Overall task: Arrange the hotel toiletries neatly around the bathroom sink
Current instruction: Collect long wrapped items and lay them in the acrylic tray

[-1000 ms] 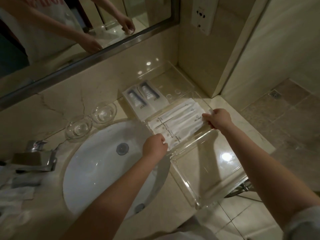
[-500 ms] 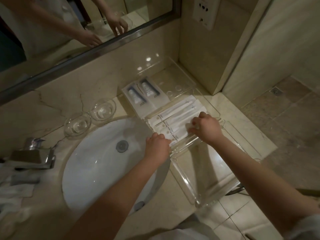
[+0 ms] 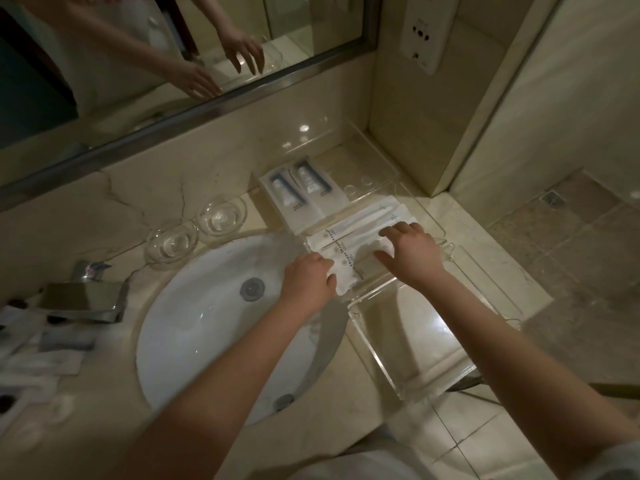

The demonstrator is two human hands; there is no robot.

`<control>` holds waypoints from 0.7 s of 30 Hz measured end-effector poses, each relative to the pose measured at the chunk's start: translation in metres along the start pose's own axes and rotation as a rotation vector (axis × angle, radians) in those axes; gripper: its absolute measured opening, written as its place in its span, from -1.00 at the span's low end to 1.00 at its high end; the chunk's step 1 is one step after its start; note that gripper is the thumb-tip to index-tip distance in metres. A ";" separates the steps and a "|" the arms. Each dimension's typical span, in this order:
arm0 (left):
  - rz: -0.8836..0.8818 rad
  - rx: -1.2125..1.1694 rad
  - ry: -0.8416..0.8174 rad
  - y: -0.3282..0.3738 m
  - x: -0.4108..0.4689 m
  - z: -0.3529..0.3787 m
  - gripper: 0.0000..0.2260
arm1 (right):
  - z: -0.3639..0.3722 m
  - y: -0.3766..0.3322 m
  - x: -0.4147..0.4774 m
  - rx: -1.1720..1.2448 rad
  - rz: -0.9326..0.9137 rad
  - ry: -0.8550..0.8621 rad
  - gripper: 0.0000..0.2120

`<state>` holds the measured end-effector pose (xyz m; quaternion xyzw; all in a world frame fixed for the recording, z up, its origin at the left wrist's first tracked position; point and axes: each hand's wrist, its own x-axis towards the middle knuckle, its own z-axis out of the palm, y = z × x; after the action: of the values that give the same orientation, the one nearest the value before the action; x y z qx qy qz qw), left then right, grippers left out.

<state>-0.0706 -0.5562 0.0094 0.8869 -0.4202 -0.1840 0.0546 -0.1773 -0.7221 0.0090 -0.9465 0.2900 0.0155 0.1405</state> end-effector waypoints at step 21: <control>-0.545 -0.213 0.161 -0.222 -0.231 -0.016 -0.60 | 0.052 -0.286 -0.076 0.010 -0.612 -0.275 -0.60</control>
<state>-0.0376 -0.2381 0.0334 0.9680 -0.1396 -0.1641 0.1291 -0.0798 -0.4396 0.0408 -0.9780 -0.0295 0.0988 0.1813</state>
